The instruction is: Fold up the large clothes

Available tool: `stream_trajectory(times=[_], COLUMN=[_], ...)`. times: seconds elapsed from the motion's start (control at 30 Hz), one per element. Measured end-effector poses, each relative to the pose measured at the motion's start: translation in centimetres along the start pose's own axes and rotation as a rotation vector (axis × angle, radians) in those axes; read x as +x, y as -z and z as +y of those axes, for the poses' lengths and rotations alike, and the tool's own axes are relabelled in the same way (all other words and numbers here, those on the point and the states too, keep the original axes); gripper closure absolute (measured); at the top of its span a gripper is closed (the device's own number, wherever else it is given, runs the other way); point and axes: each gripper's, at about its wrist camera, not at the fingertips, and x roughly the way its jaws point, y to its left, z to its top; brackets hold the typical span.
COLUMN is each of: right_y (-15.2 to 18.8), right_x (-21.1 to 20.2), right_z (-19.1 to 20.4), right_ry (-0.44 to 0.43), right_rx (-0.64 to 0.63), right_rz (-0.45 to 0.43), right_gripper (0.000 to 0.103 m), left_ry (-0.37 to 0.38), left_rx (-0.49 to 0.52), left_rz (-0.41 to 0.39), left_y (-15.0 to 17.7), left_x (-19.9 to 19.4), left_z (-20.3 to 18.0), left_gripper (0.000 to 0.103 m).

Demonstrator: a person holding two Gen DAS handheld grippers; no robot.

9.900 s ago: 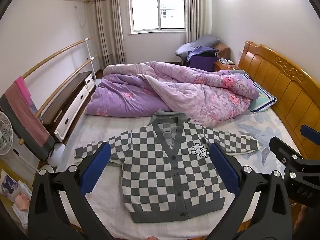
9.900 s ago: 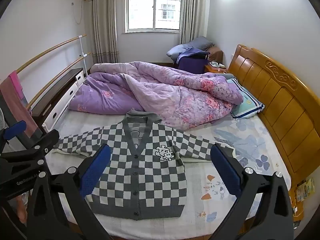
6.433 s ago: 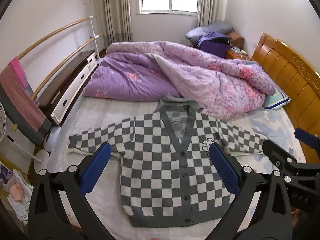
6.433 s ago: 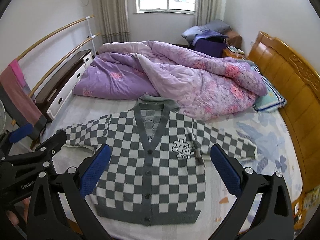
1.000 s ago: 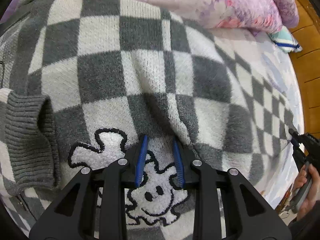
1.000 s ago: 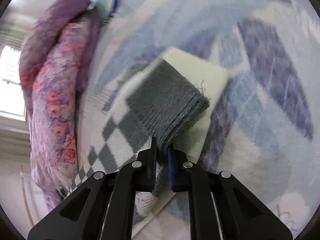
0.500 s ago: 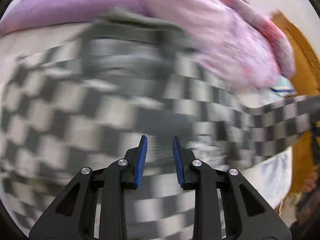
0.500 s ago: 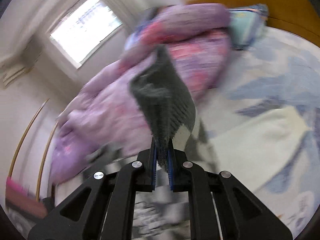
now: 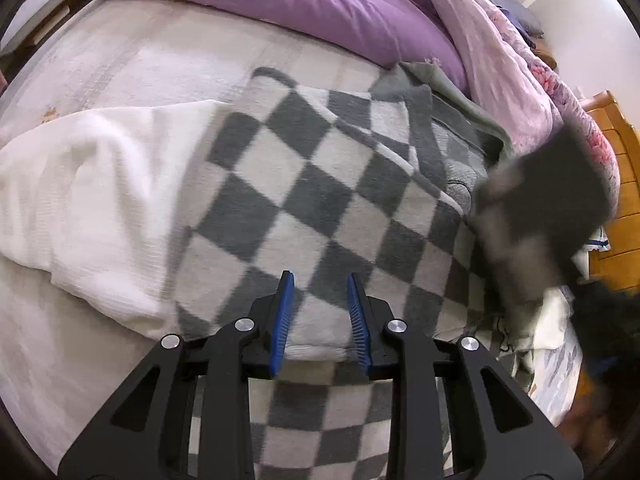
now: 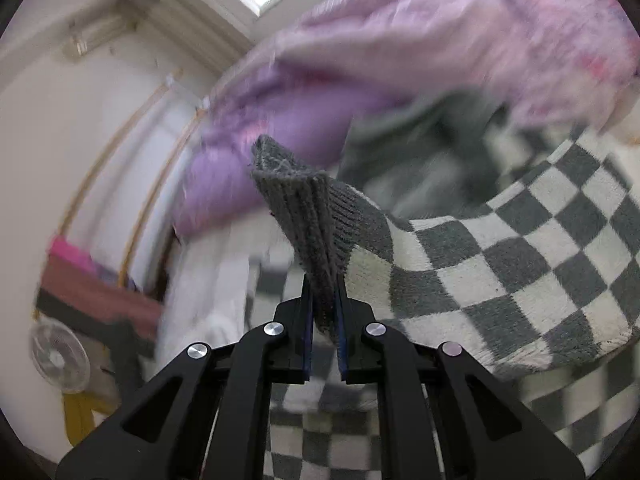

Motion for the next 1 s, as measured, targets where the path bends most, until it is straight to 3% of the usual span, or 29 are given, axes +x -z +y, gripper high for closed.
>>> stream_trajectory(times=[0.2,0.3,0.37,0.47,0.57,0.7,0.8,0.83,1.0], right_y=[6.2,7.1,7.2,7.5,7.1,5.9,4.5,3.5,-1.3], right_x=[8.3,8.5,8.4,8.4,7.7,4.0,1.5,0.7,-1.7], right_z=[1.6,1.2,1.4,2.4,2.1,-0.7,-3.3,-5.1,-12.6], right_ry=[0.167,0.15,0.094,0.048,0.059,0.078,0.133,0.187,0.288], right_rx=[-0.073,-0.097,-0.117,-0.165,-0.146,-0.138,-0.167,-0.166,-0.039], right_rz=[0.185,0.186,0.199,0.216,0.22,0.198,0.162,0.145,0.082], right_gripper=[0.086,0.078,0.054,0.04,0.04,0.04,0.04,0.04,0.04], left_ry=[0.041,0.074,0.101,0.167,0.199,0.156,0.073,0.058,0.023], left_rx=[-0.025,-0.05,-0.053,-0.062,-0.056,-0.04,-0.047,-0.061,-0.046], left_rz=[-0.005,-0.021,-0.026,-0.038,-0.021,0.055,0.114,0.134,0.136], left_y=[0.2,-0.2,-0.5,-0.9,-1.4,-1.3,-0.9,-0.8,-0.8], left_x=[-0.5,-0.6,-0.6,-0.6,0.1,3.1,5.8,6.7,7.9], left_z=[2.5,2.8,2.3,0.9,-1.3,-2.7,-2.4,-2.1,-2.1], left_gripper=[0.069,0.068,0.068,0.068,0.066,0.066,0.066,0.066,0.066])
